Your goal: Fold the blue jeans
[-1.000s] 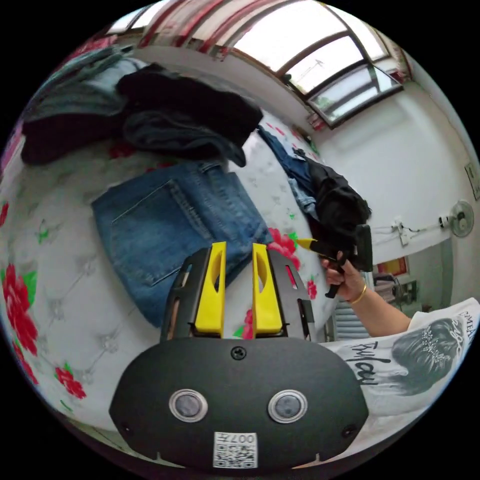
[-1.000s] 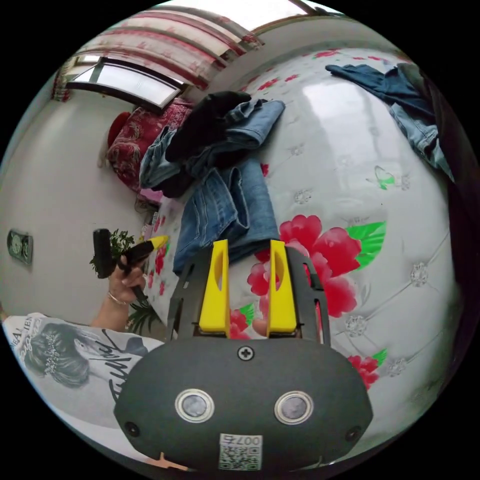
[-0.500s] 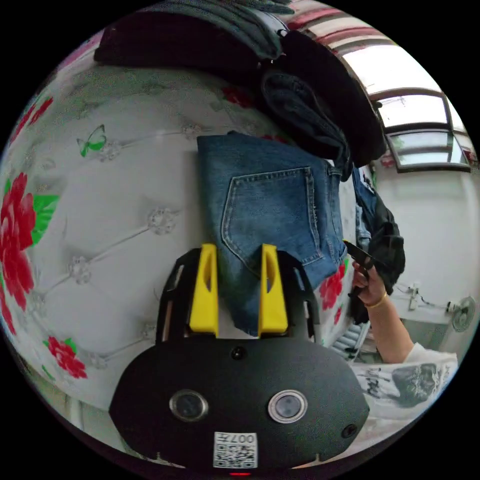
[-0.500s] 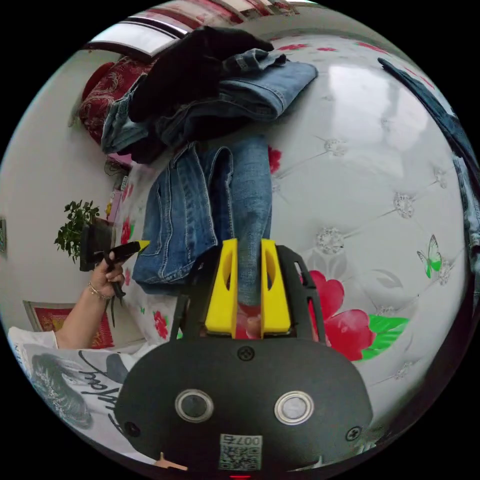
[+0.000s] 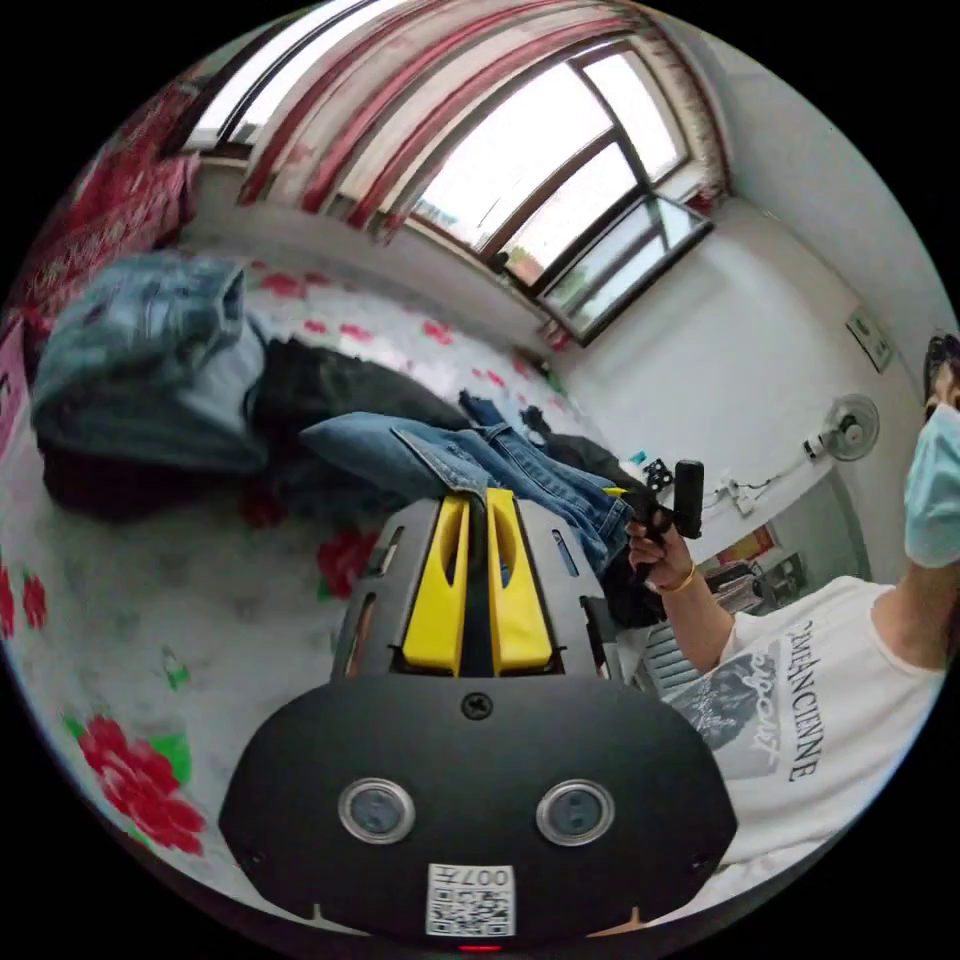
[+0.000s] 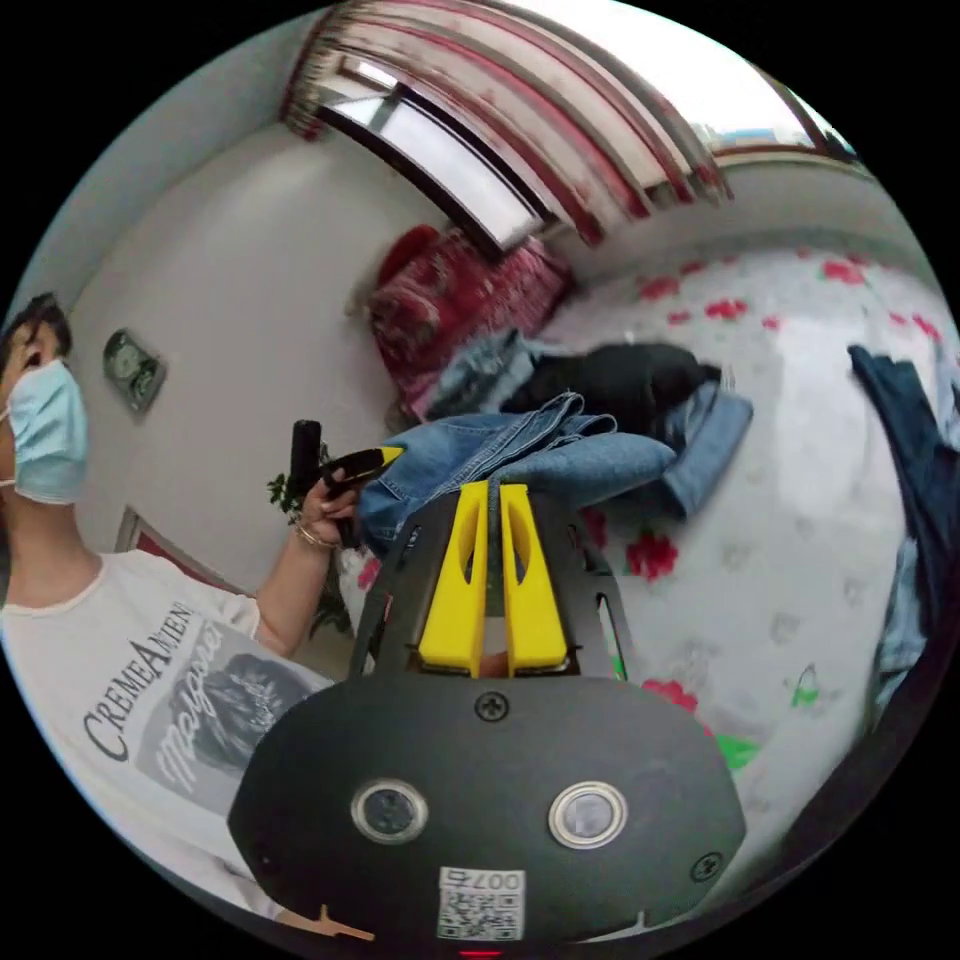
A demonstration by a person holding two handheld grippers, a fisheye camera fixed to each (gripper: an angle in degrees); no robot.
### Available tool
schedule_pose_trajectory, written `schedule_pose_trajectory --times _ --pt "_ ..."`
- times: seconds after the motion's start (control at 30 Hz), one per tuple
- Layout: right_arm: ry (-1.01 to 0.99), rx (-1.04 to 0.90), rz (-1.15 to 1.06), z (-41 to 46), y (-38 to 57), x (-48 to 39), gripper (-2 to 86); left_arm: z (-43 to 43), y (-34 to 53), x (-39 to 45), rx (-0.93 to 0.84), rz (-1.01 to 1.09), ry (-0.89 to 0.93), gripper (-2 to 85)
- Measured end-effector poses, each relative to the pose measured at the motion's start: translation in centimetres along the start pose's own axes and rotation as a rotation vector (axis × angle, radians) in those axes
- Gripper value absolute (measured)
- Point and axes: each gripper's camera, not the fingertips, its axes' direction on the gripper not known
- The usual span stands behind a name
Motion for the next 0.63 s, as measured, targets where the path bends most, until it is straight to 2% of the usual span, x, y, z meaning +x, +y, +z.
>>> schedule_pose_trajectory --times 0.1,0.17,0.23,0.3,0.4,0.47,0.57,0.63 --pt "0.062 0.099 -0.057 -1.0 -4.9 -1.7 0.3 -1.4 -6.1 0.1 0.077 0.033 -0.124 3.5" --pt "0.114 0.116 -0.007 0.0 -6.9 -1.1 0.7 -0.7 -8.3 -1.8 0.101 -0.075 -0.316 6.1" --pt "0.221 0.091 0.053 2.3 -7.4 0.2 1.3 0.5 -7.0 -3.2 0.085 -0.165 -0.433 6.5" --pt "0.354 -0.006 0.099 5.7 -4.7 1.8 2.3 2.4 -3.5 -4.1 0.033 -0.207 -0.437 6.5" --pt "0.340 -0.159 0.144 8.7 3.5 3.0 3.5 7.3 5.9 -4.9 -0.190 -0.234 -0.409 6.9" --pt "0.360 -0.245 0.192 9.1 9.9 3.6 4.2 10.0 15.3 -4.3 -0.385 -0.283 -0.418 6.2" --pt "0.515 -0.367 0.257 6.0 18.7 4.0 5.6 10.0 25.4 -2.1 -0.563 -0.357 -0.413 5.8" --pt "0.689 -0.344 0.261 1.4 21.4 3.3 6.5 9.0 29.6 -0.5 -0.625 -0.391 -0.414 5.7"
